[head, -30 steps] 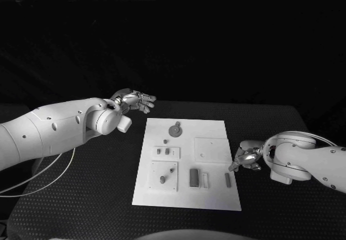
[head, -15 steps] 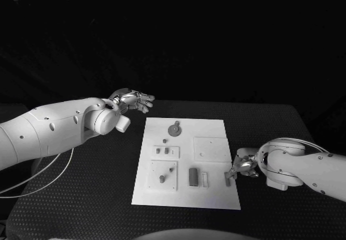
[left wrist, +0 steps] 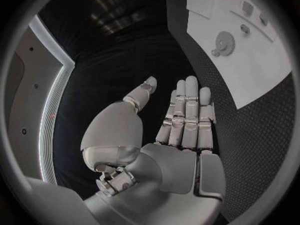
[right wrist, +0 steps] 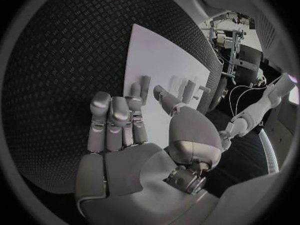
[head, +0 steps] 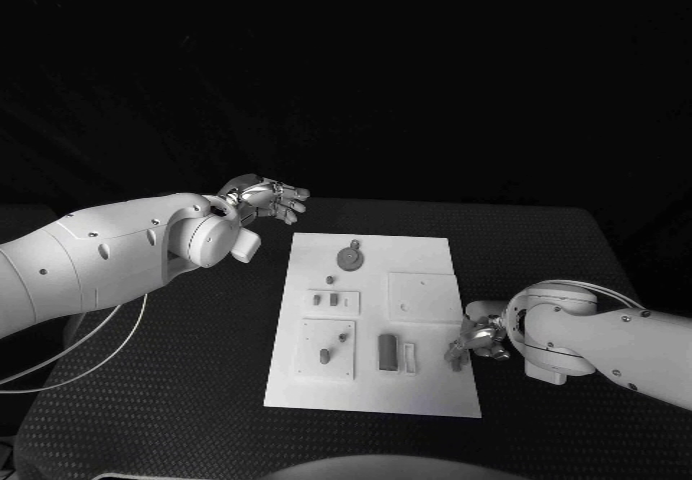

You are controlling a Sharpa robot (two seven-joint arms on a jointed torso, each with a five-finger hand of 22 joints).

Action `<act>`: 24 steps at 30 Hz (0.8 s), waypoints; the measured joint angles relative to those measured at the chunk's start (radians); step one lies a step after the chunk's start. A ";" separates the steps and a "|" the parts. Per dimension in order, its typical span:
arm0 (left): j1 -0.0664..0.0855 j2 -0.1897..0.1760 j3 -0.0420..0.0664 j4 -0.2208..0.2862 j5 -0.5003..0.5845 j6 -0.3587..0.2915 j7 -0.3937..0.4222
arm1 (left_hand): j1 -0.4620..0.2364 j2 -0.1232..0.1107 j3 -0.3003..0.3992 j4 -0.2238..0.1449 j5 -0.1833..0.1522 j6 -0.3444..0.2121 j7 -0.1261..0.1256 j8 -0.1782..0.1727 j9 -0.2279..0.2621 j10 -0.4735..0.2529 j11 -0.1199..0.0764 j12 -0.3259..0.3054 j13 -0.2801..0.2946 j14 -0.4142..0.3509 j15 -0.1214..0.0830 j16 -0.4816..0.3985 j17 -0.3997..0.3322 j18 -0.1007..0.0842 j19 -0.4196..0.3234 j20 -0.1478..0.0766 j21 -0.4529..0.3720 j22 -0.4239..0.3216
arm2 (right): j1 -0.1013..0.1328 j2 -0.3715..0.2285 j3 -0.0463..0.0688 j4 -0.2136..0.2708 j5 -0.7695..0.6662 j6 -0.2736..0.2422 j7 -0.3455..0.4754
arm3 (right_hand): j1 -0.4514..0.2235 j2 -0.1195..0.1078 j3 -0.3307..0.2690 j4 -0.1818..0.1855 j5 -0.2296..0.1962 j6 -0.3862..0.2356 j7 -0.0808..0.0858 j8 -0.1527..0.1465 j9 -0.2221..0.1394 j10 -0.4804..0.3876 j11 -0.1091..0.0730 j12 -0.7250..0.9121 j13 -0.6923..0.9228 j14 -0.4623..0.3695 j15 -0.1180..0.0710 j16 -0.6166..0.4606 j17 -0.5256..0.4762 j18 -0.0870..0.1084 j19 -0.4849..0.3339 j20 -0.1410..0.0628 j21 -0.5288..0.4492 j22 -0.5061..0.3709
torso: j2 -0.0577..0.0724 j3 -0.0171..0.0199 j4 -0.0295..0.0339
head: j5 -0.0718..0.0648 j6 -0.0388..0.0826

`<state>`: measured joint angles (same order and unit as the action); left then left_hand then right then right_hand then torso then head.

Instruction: Assemble the parts on the task board

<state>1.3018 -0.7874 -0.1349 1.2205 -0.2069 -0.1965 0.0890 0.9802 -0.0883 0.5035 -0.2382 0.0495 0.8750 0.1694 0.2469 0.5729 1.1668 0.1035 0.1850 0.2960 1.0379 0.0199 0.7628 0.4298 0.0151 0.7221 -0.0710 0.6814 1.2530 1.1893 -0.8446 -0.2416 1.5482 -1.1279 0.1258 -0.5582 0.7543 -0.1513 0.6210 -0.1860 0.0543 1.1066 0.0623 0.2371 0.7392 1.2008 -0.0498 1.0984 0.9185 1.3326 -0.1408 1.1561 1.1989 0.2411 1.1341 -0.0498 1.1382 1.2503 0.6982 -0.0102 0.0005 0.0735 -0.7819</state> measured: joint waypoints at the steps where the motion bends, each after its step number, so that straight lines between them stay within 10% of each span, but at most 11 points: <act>1: 0.000 0.000 0.000 0.000 0.000 0.000 0.000 | 0.000 0.000 0.000 0.000 0.000 0.000 0.000 0.000 0.000 0.000 0.000 0.000 0.000 0.000 0.000 0.000 0.000 0.000 0.000 0.000 0.000 0.000 | -0.001 0.004 0.001 -0.003 0.000 0.001 0.000 | 0.000 0.000 0.000 0.000 0.000 0.000 0.000 0.000 0.001 0.000 0.000 0.000 0.000 0.000 0.000 0.000 0.000 0.000 0.000 0.000 0.000 0.000 | 0.000 0.0000 -0.0002 | 0.000 0.000; 16: 0.000 -0.002 0.000 0.003 0.000 0.002 -0.001 | 0.000 0.000 0.003 0.002 0.000 0.000 0.000 0.000 -0.001 0.000 0.000 0.000 0.000 0.000 0.000 0.000 0.001 0.000 0.000 0.000 0.000 0.001 | -0.020 0.040 0.010 -0.026 -0.068 0.003 -0.001 | 0.007 0.007 0.014 -0.008 0.000 0.020 -0.009 0.024 0.003 0.005 0.005 0.000 0.002 0.004 0.004 0.000 0.000 -0.001 -0.002 -0.002 0.004 0.001 | 0.000 0.0000 0.0003 | 0.001 -0.005; 19: 0.000 -0.002 0.000 0.003 0.000 0.003 -0.002 | 0.000 0.000 0.003 0.002 0.000 0.000 0.000 0.000 -0.001 0.000 0.000 0.000 0.000 0.000 0.000 0.000 0.001 0.000 0.000 0.000 0.000 0.001 | -0.028 0.053 0.011 -0.028 -0.124 -0.002 -0.003 | 0.024 0.008 0.020 -0.031 0.000 0.019 -0.011 0.168 0.001 -0.001 0.004 0.000 0.004 0.003 0.003 0.000 0.000 -0.001 -0.003 -0.002 0.004 0.001 | 0.000 0.0001 0.0000 | 0.001 -0.007; 24: 0.000 -0.002 0.000 0.004 0.000 0.004 -0.002 | 0.000 0.000 0.003 0.002 0.000 0.000 0.000 0.000 -0.001 0.000 0.000 0.000 0.000 0.000 0.000 0.000 0.002 0.000 0.000 0.000 0.000 0.002 | -0.038 0.066 0.013 -0.019 -0.208 -0.012 -0.006 | 0.056 -0.013 0.038 -0.052 -0.005 0.017 -0.013 0.220 0.003 -0.002 0.005 0.000 0.004 0.001 0.002 0.000 -0.005 -0.002 -0.003 -0.002 0.004 0.001 | 0.000 0.0003 -0.0002 | 0.001 -0.007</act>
<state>1.3018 -0.7891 -0.1349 1.2241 -0.2069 -0.1920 0.0865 0.9802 -0.0882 0.5066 -0.2358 0.0495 0.8749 0.1693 0.2469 0.5721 1.1669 0.1035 0.1850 0.2960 1.0379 0.0199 0.7628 0.4314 0.0151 0.7220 -0.0710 0.6814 1.2546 1.1513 -0.7784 -0.2290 1.5289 -1.3354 0.1137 -0.5647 0.8101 -0.1646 0.6592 -0.2384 0.0492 1.1233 0.0492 0.4572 0.7419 1.1988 -0.0445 1.0983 0.9223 1.3338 -0.1392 1.1561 1.1941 0.2394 1.1313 -0.0515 1.1421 1.2514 0.6978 -0.0099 0.0003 0.0750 -0.7890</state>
